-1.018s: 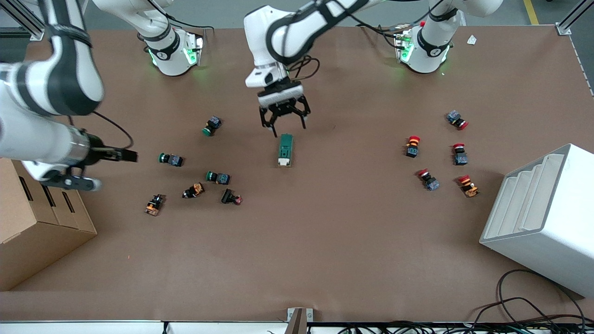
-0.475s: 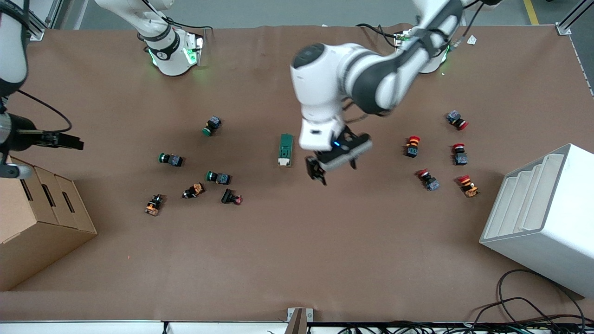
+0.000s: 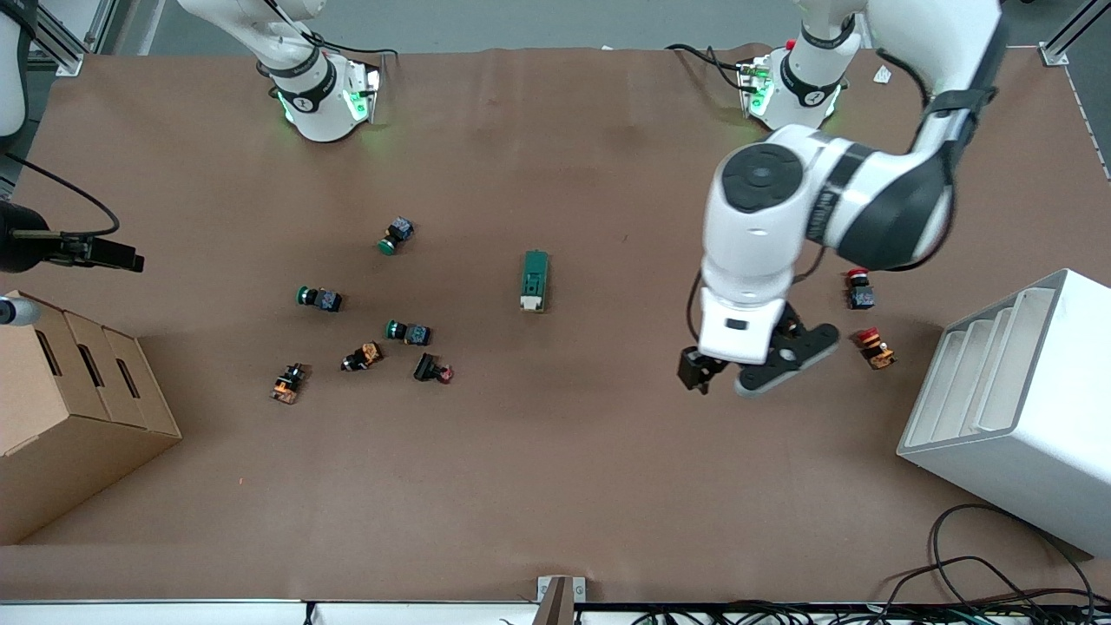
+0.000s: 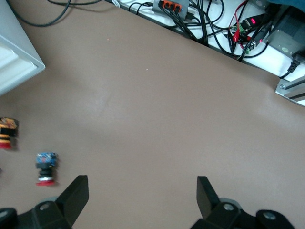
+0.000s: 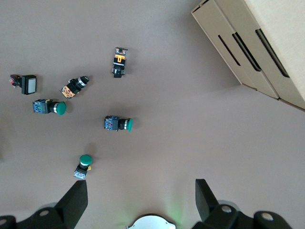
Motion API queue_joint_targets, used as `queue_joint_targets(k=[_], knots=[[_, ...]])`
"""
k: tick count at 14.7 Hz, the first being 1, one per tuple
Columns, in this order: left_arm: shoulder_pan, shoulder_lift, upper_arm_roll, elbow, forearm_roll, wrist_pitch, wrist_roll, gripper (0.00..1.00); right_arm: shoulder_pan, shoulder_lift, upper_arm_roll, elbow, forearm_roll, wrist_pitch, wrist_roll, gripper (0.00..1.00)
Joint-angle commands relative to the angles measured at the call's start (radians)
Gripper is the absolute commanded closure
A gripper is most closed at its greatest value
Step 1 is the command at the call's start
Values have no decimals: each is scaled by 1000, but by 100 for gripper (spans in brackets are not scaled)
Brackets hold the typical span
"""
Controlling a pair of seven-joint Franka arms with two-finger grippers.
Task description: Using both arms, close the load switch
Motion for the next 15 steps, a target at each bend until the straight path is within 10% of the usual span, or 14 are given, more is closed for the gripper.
queue_joint_targets(k=[1, 15], knots=[[-11, -132, 100, -25, -183, -32, 150, 0, 0, 23, 16, 55, -13, -30, 11, 0], [36, -419, 456, -54, -584, -360, 936, 0, 49, -130, -27, -67, 37, -41, 17, 0]])
